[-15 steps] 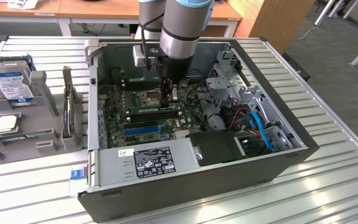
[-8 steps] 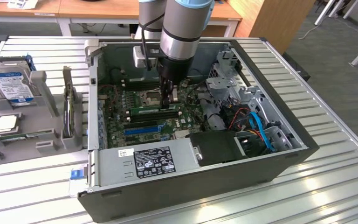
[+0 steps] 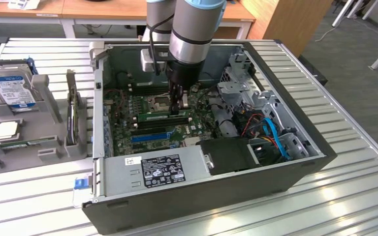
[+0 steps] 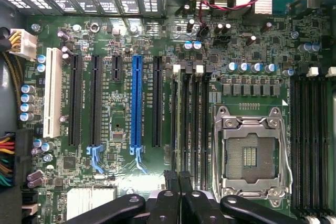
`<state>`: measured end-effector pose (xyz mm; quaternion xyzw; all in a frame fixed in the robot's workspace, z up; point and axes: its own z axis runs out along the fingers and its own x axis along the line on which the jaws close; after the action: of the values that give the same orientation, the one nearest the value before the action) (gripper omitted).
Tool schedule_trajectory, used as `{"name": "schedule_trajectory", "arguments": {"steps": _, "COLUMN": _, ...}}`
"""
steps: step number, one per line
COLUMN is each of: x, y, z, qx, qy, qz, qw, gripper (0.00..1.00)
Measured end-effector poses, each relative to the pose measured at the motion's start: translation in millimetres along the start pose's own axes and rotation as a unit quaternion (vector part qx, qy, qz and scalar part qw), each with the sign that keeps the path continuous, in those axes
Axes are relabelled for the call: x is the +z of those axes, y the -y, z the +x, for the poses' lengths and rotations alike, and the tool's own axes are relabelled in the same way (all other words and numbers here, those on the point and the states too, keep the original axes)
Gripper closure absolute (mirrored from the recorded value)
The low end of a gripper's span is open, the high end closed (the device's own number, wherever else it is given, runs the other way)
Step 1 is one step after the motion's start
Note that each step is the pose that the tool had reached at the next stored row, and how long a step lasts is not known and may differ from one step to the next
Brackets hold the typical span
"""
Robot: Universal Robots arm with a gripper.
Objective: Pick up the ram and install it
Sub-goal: 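Insert the ram into the slot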
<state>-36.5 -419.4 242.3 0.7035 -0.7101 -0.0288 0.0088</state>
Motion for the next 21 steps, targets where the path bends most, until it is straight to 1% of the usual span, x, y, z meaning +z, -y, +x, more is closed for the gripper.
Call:
{"name": "schedule_trajectory", "arguments": {"steps": 6, "x": 0.2, "y": 0.0, "z": 0.5, "qx": 0.000, "qy": 0.0001, "qz": 0.0000, "qw": 1.0000, "gripper": 0.88}}
{"name": "schedule_trajectory", "arguments": {"steps": 12, "x": 4.8, "y": 0.2, "z": 0.6, "qx": 0.000, "qy": 0.0000, "qz": 0.0000, "qw": 1.0000, "gripper": 0.88}}
{"name": "schedule_trajectory", "arguments": {"steps": 21, "x": 5.3, "y": 0.7, "z": 0.6, "qx": 0.000, "qy": 0.0000, "qz": 0.0000, "qw": 1.0000, "gripper": 0.88}}
